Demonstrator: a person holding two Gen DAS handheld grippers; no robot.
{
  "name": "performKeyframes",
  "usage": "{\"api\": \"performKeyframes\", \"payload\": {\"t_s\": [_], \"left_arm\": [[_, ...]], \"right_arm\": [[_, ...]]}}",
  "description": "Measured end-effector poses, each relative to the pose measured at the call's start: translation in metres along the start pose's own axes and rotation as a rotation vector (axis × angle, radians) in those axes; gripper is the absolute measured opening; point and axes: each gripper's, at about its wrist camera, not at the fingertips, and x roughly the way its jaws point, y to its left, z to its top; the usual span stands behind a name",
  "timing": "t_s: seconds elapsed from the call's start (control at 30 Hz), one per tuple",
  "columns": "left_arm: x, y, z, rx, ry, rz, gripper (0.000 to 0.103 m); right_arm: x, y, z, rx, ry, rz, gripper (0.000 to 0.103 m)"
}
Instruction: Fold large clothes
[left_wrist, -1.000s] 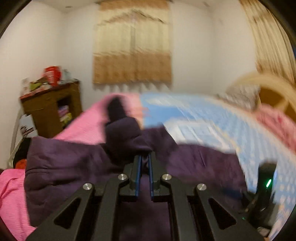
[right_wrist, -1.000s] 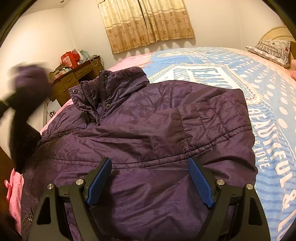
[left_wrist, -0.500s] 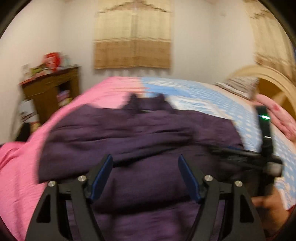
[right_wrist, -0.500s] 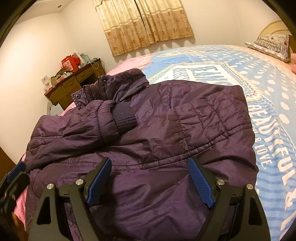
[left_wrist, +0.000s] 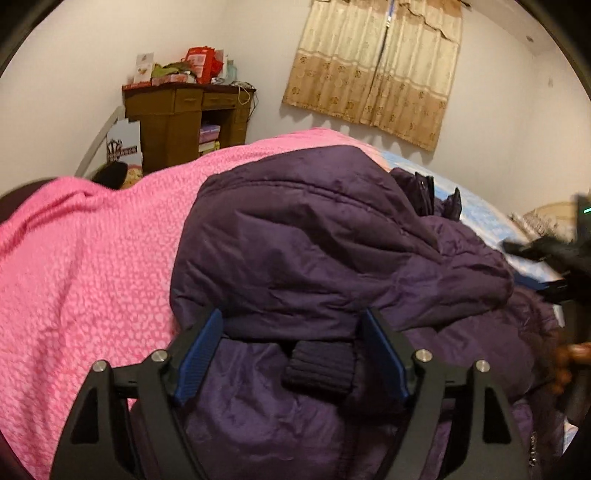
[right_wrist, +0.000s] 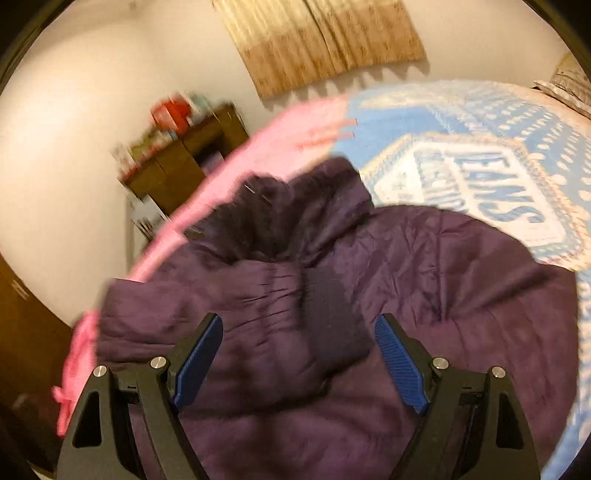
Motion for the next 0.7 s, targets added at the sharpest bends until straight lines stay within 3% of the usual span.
{"api": "performKeyframes", "payload": {"t_s": [0.13, 0.17, 0.2, 0.3, 0.4, 0.53, 0.7], "left_arm": [[0.002, 0.002, 0.000, -0.017, 0.005, -0.019, 0.081], [0.003, 0.002, 0.001, -0.020, 0.006, -0.020, 0.082], [0.004, 0.002, 0.001, -0.020, 0.007, -0.018, 0.082], [0.003, 0.001, 0.001, -0.019, 0.004, -0.014, 0.082], [0.005, 0.004, 0.001, -0.025, 0.002, -0.014, 0.083], [0.007, 0.003, 0.000, -0.019, -0.001, -0.013, 0.085], [0.012, 0.011, 0.001, -0.065, 0.023, 0.016, 0.091]], "right_arm": [[0.037, 0.000, -0.002, 0.001, 0.078, 0.032, 0.085], [0.038, 0.008, -0.001, -0.039, 0.082, 0.043, 0.081], [0.039, 0.015, -0.001, -0.072, 0.091, 0.030, 0.063], [0.029, 0.035, -0.002, -0.160, 0.089, -0.013, 0.052], [-0.004, 0.060, 0.005, -0.234, 0.004, -0.062, 0.047], [-0.080, 0.078, 0.024, -0.230, -0.194, -0.054, 0.046], [-0.147, 0.081, 0.016, -0.275, -0.359, -0.187, 0.046]]}}
